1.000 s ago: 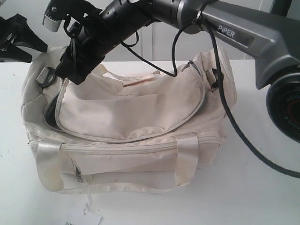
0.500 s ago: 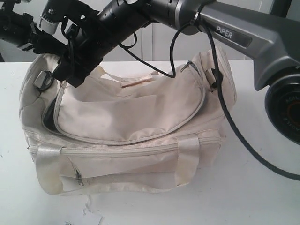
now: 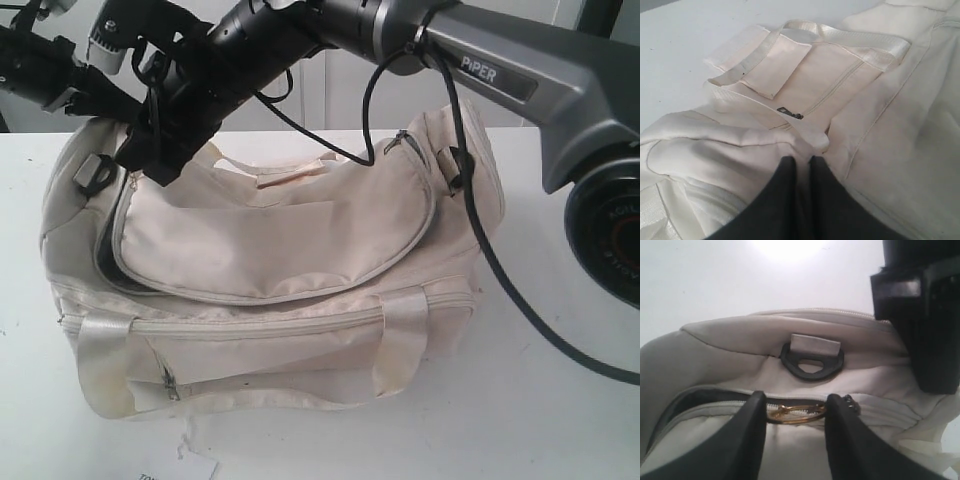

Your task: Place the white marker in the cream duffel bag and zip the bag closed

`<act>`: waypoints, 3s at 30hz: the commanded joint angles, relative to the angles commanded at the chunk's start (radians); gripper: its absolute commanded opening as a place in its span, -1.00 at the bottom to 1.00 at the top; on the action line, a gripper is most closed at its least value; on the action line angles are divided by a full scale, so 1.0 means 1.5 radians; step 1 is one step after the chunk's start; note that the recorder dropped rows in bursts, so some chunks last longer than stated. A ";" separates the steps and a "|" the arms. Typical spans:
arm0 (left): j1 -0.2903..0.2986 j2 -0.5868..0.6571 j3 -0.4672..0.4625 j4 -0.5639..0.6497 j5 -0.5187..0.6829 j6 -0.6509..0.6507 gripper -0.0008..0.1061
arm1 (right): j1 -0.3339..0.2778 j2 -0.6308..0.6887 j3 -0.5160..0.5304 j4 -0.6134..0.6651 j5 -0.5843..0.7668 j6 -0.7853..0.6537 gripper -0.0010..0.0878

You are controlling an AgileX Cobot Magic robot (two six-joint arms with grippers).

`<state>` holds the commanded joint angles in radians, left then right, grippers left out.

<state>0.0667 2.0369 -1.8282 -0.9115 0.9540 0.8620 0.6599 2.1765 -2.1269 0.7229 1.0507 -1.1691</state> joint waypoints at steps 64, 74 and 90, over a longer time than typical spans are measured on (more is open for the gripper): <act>0.000 0.000 0.000 0.000 -0.021 -0.054 -0.99 | 0.053 0.000 0.000 -0.006 0.114 0.046 -0.98; 0.000 0.000 0.000 0.000 -0.024 -0.055 -0.99 | 0.063 -0.001 0.000 -0.021 0.114 0.066 -0.98; 0.000 0.000 0.000 0.000 -0.032 -0.066 -0.99 | 0.067 -0.014 0.027 -0.035 0.114 0.090 -0.98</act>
<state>0.0667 2.0369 -1.8282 -0.9115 0.9054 0.7624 0.7609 2.1553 -2.0867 0.6702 1.2211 -1.0343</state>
